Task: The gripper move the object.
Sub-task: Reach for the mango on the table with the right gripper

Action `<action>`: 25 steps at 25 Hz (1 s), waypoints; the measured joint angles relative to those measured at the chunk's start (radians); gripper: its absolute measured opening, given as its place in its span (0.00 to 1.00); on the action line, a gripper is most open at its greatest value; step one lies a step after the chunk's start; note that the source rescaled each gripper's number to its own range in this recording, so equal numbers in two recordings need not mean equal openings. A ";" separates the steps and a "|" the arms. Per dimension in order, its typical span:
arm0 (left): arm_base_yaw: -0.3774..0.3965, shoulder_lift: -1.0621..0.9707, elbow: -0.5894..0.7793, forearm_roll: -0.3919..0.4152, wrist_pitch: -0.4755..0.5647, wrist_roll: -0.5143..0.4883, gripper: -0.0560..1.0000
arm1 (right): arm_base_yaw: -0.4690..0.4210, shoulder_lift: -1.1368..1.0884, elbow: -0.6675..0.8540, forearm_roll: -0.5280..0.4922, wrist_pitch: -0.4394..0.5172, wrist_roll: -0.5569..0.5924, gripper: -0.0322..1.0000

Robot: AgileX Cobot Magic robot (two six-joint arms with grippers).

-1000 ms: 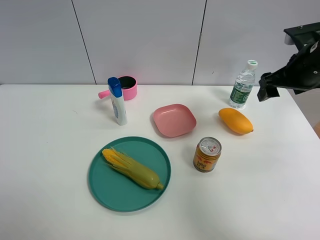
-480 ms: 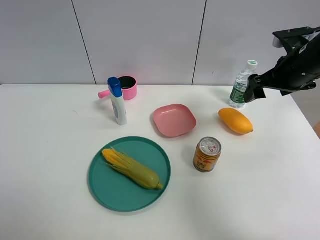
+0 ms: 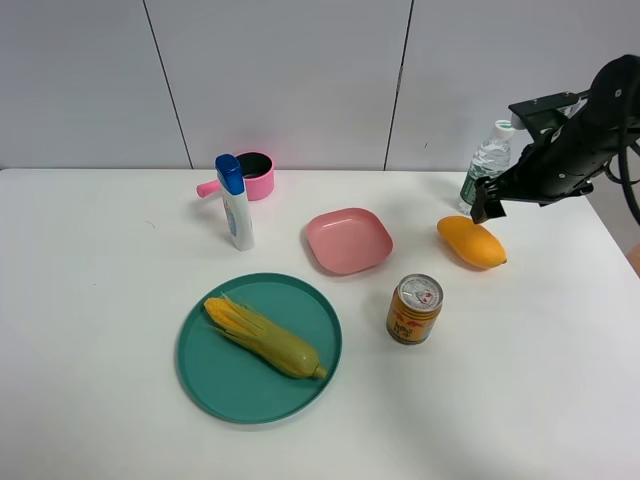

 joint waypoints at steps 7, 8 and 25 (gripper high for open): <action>0.000 0.000 0.000 0.000 0.000 0.000 1.00 | 0.000 0.117 -0.001 -0.021 -0.079 -0.010 1.00; 0.000 0.000 0.000 0.000 0.000 0.000 1.00 | 0.000 0.133 -0.001 -0.021 -0.093 -0.010 1.00; 0.000 0.000 0.000 0.000 0.000 0.000 1.00 | 0.000 0.267 -0.001 -0.022 -0.269 -0.018 0.13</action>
